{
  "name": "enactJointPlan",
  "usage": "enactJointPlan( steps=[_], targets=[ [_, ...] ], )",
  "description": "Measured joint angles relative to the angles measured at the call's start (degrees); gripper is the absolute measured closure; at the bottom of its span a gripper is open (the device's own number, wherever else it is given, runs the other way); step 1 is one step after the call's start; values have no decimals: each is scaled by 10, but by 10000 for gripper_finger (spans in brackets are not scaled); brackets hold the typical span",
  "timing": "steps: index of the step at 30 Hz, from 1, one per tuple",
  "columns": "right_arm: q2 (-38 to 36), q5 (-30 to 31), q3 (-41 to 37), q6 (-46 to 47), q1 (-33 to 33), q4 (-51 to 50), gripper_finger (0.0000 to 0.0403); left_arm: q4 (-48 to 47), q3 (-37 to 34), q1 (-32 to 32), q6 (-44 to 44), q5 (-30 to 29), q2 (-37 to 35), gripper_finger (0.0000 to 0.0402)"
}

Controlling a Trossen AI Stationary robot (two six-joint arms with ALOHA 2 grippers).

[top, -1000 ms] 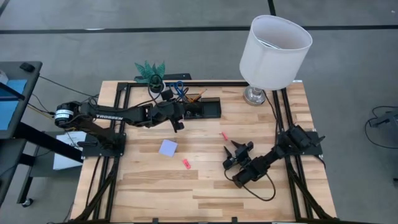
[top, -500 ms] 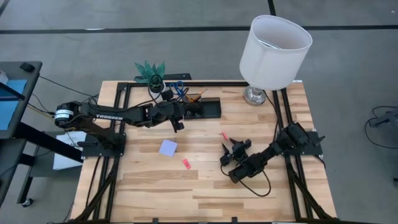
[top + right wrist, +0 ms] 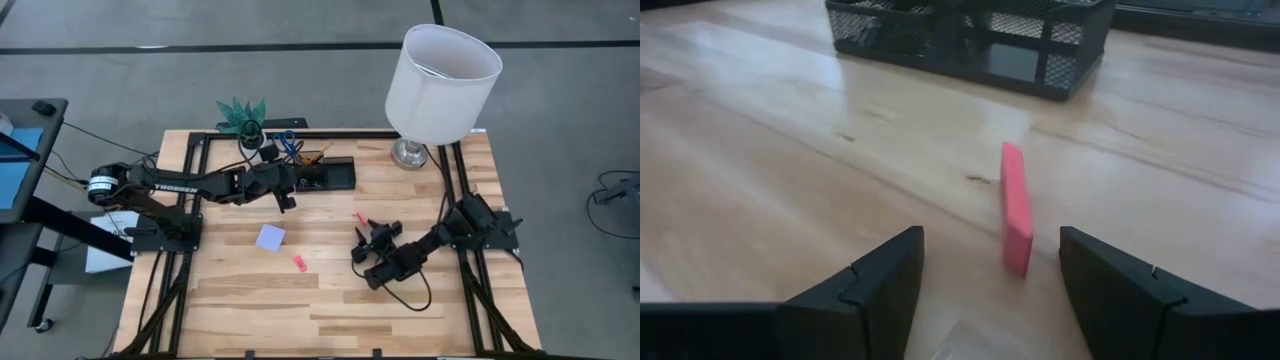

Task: Pick and place office supplies into organizer
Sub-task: Put the right pink eraser into the desk organizer

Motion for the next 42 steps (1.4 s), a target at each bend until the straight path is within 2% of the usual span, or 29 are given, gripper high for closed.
enactJointPlan(
  steps=[7,13,19,22,25,30,31,39,42],
  targets=[
    [0,0,-1,-6,-16,7,178,0,0,0,0,1,0,260],
    [0,-11,-1,-54,-32,42,179,0,0,0,0,1,0,260],
    [0,-17,-1,-74,-45,56,197,0,0,0,0,1,0,260],
    [0,-18,-1,-76,-46,58,217,-1,0,0,0,1,0,260],
    [0,-20,0,-78,-46,59,254,-1,0,0,0,1,0,260],
    [0,-18,-1,-77,-47,52,372,-1,0,0,0,1,0,260],
    [0,-17,-1,-77,-48,51,384,-1,0,0,0,1,0,260],
    [-2,-17,-1,-79,-51,49,391,-4,0,0,0,10,0,260],
    [-23,-40,-2,-111,-59,36,391,-5,0,0,0,11,0,260]
  ],
)
